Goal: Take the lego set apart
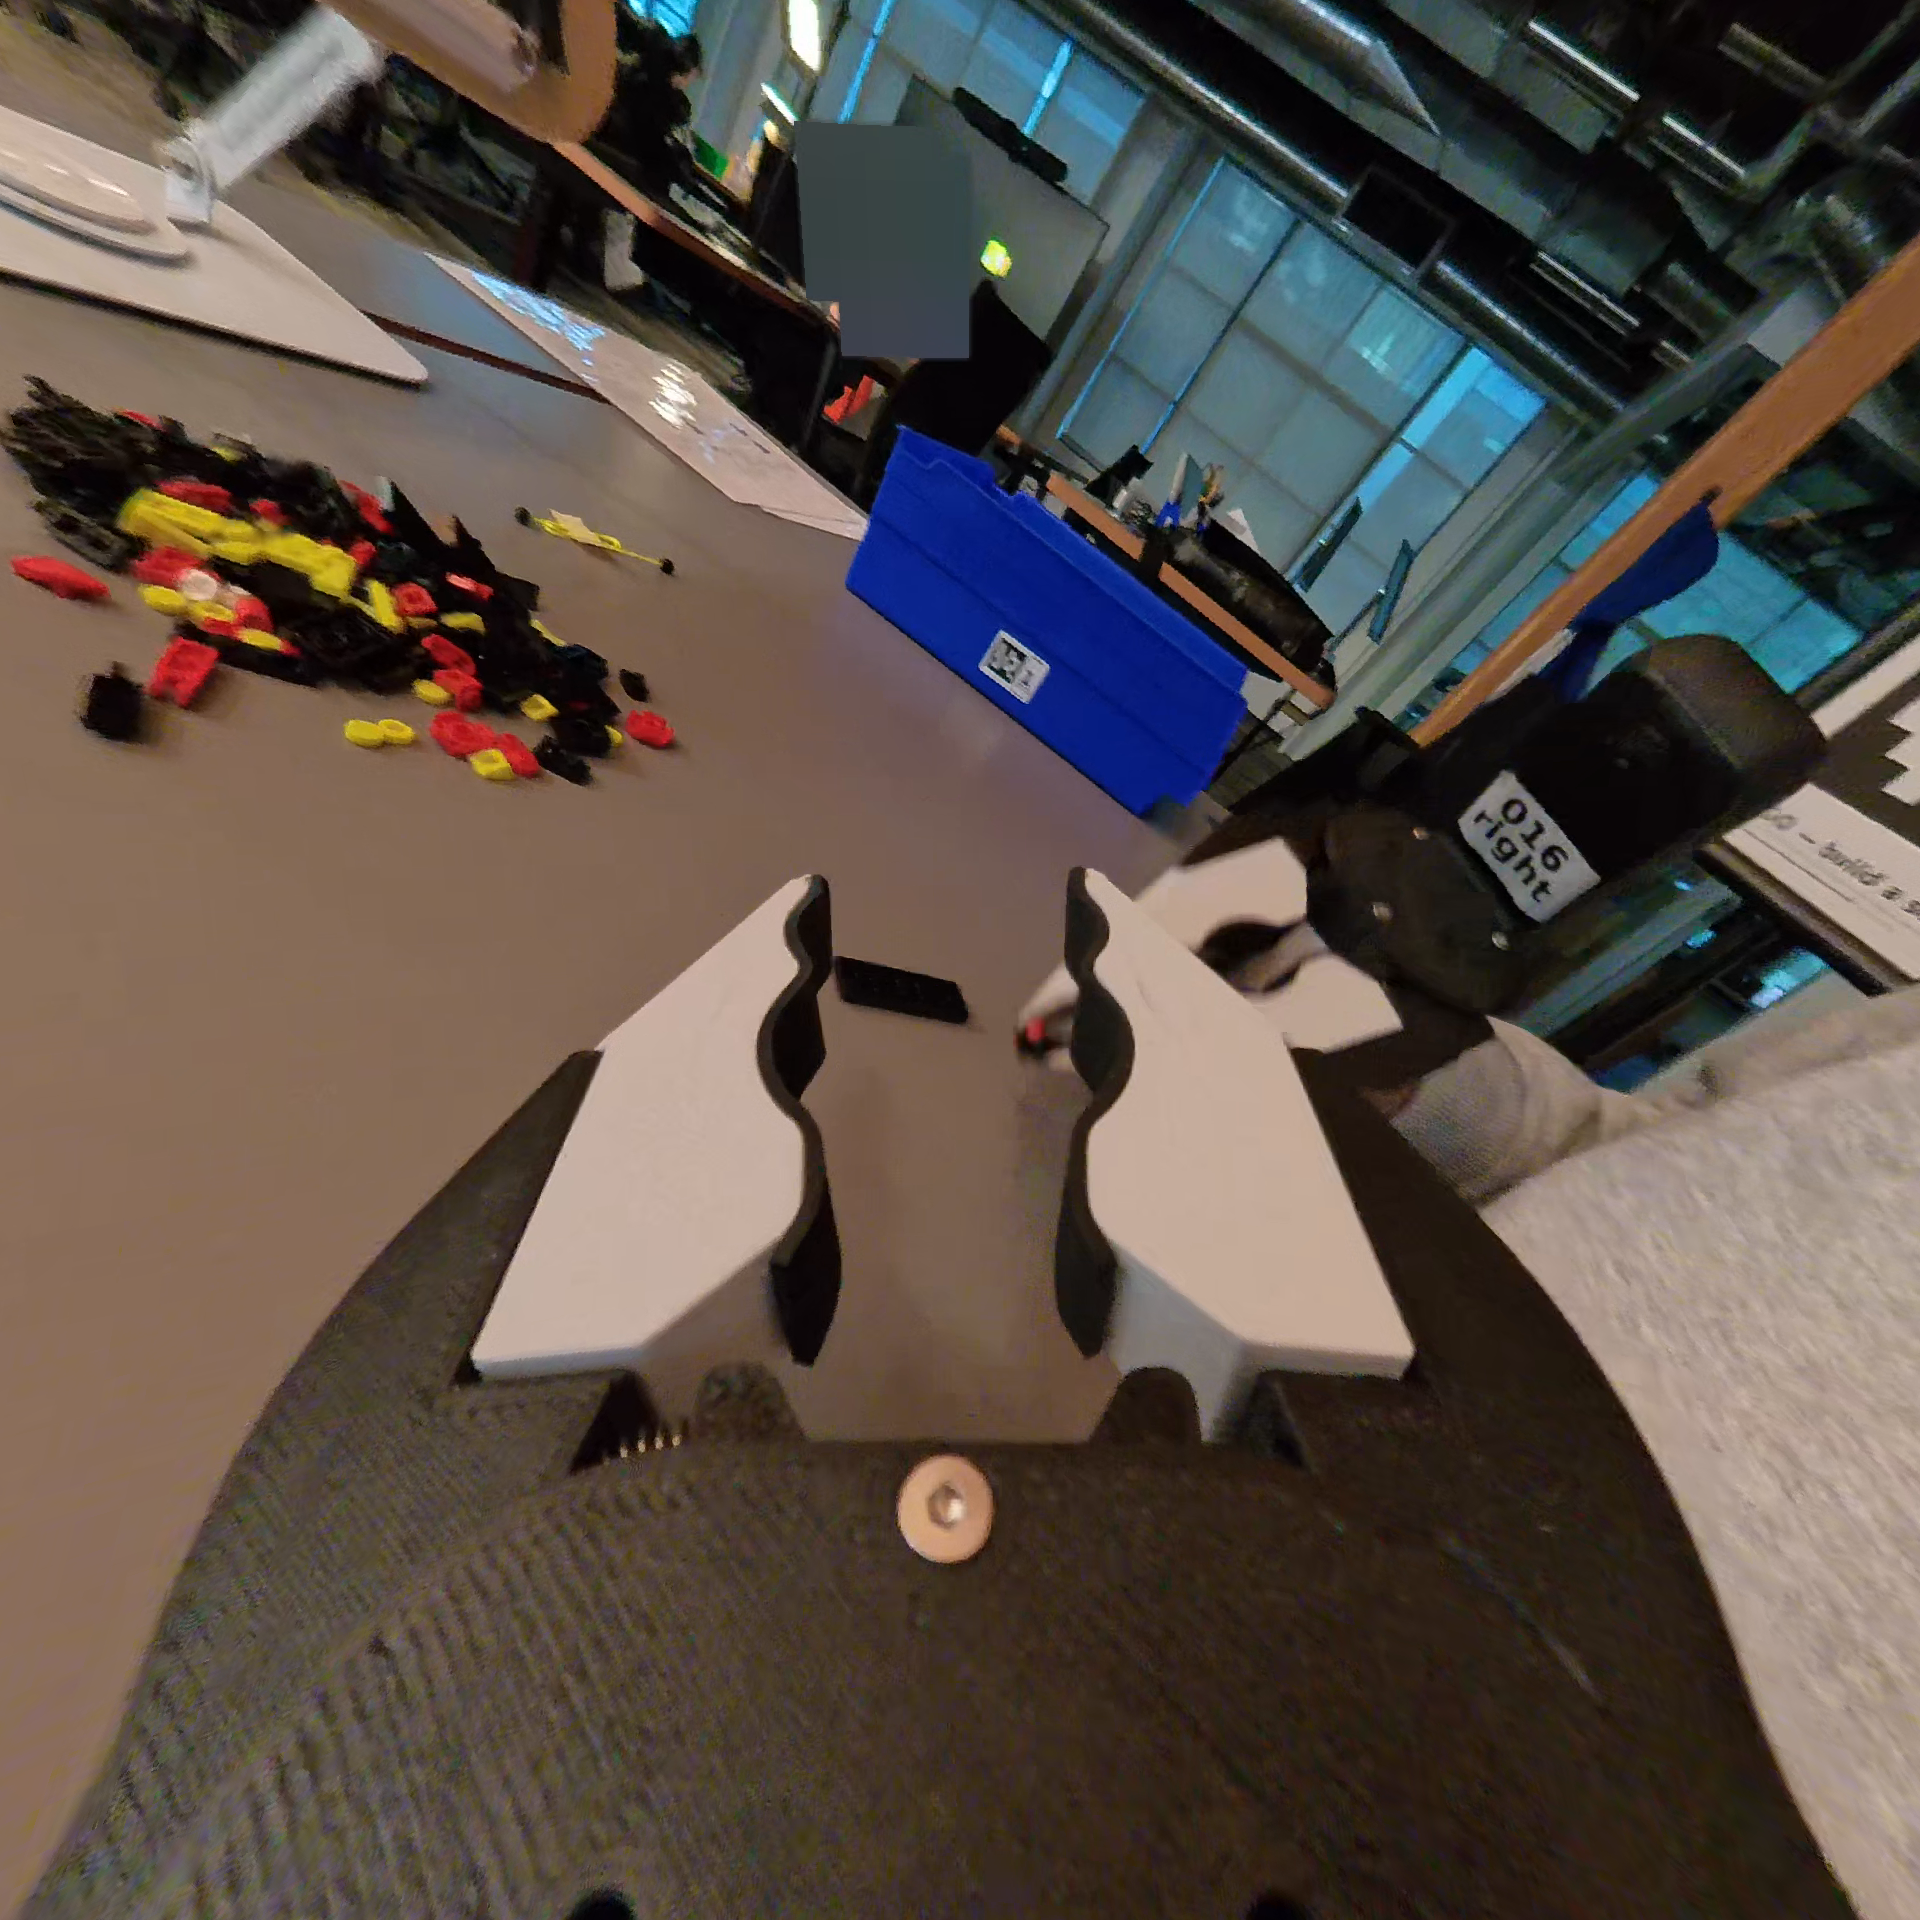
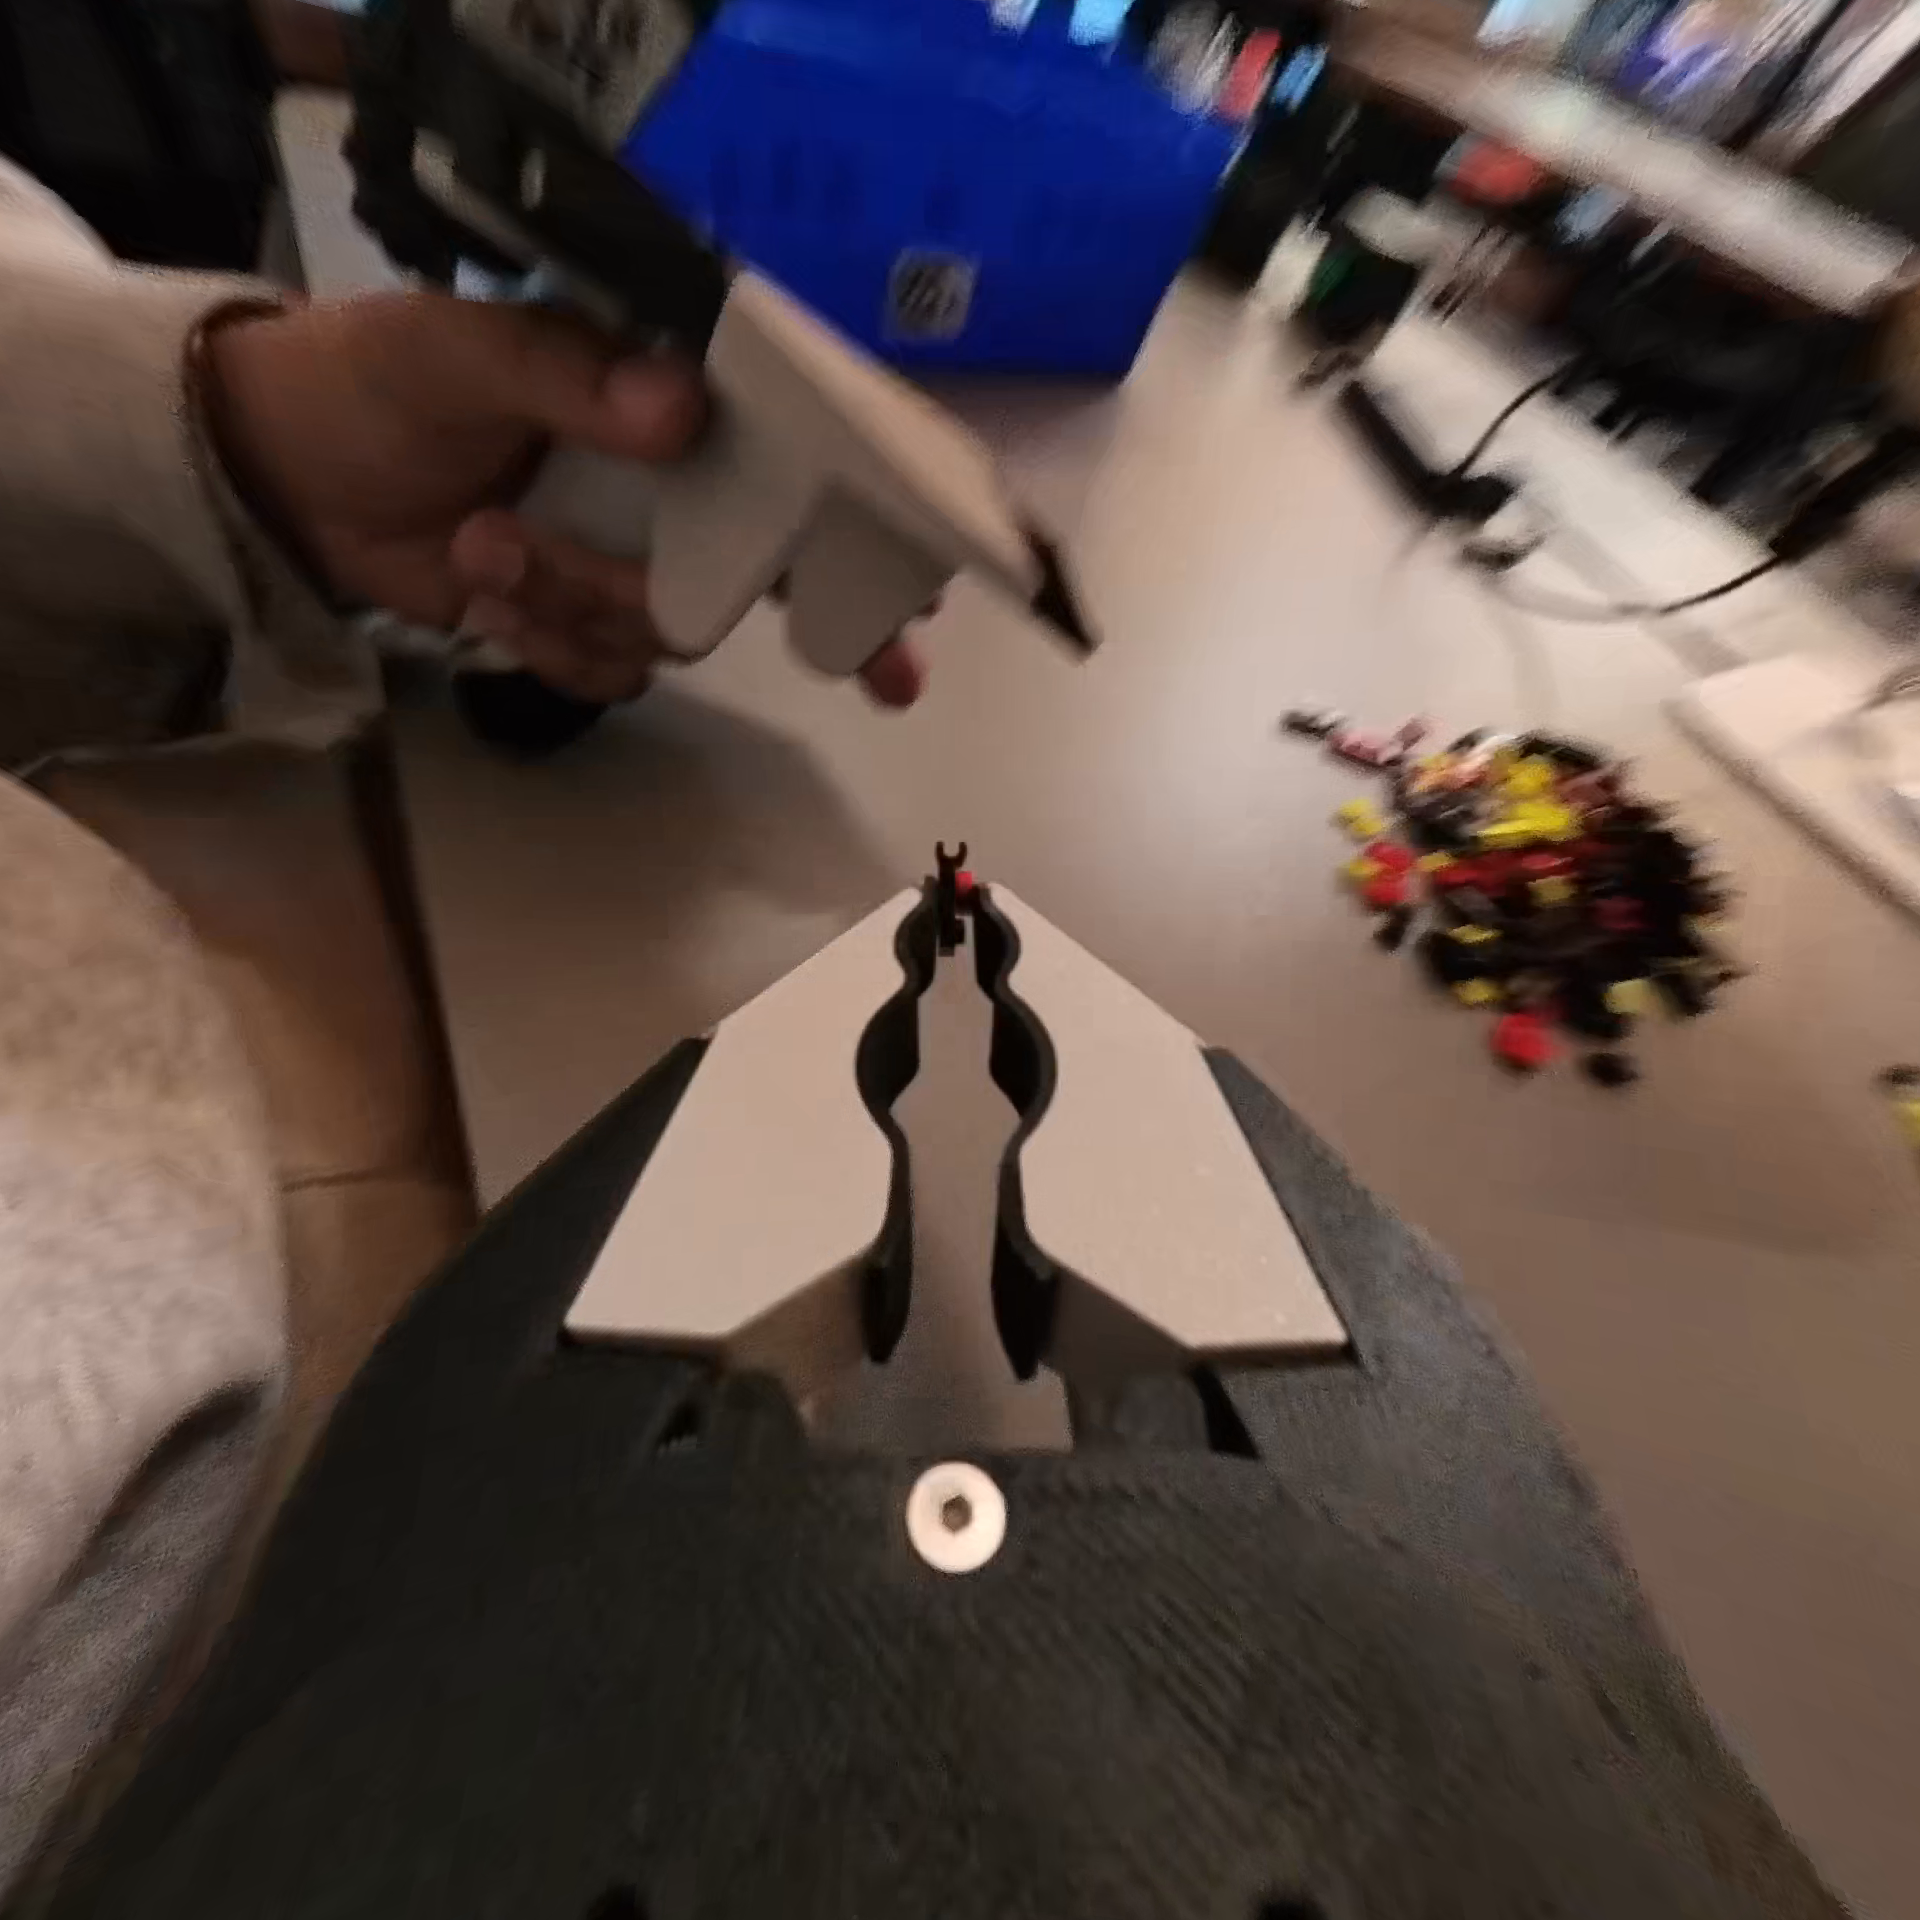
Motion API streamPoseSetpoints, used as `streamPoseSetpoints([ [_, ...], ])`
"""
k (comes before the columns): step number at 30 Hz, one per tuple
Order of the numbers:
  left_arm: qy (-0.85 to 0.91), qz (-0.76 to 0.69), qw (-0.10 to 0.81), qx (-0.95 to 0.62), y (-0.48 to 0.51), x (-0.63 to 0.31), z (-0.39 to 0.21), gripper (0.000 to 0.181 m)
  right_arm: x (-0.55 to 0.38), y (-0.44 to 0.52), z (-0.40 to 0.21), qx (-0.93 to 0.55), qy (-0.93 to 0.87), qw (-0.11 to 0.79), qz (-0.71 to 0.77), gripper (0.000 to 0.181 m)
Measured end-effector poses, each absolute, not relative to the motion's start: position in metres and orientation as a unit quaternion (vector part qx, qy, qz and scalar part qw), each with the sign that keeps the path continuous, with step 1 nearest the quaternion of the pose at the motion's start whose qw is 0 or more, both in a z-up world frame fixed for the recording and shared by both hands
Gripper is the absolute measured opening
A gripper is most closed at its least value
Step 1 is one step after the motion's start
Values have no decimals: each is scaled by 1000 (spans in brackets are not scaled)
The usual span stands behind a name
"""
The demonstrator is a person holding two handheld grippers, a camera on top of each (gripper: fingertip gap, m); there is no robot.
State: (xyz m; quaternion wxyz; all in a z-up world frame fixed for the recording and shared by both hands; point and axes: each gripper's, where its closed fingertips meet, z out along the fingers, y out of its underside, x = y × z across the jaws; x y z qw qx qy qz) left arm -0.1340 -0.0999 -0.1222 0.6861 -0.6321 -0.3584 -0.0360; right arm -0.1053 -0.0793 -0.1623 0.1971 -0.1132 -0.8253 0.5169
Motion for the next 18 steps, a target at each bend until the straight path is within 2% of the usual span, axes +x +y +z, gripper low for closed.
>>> streamPoseSetpoints([
  [1,-355,-55,682,-637,-94,-130,-124,43,-109,-75,-151,-107,-804,226,539,4],
  [5,-336,-151,685,-629,-71,-111,-123,40,-115,-63,-131,-69,-761,339,549,4],
  [7,-331,-188,697,-608,-66,-105,-117,33,-115,-64,-136,-44,-767,366,525,4],
  [9,-339,-201,697,-599,-65,-105,-118,18,-113,-67,-138,-34,-767,371,522,4],
  [13,-344,-206,692,-600,-64,-105,-121,15,-111,-70,-135,-40,-761,369,532,4],
  [15,-344,-201,692,-602,-64,-105,-121,3,-111,-71,-135,-39,-759,368,535,4],
  [18,-344,-202,692,-601,-64,-105,-121,2,-110,-71,-133,-33,-755,375,536,5],
])
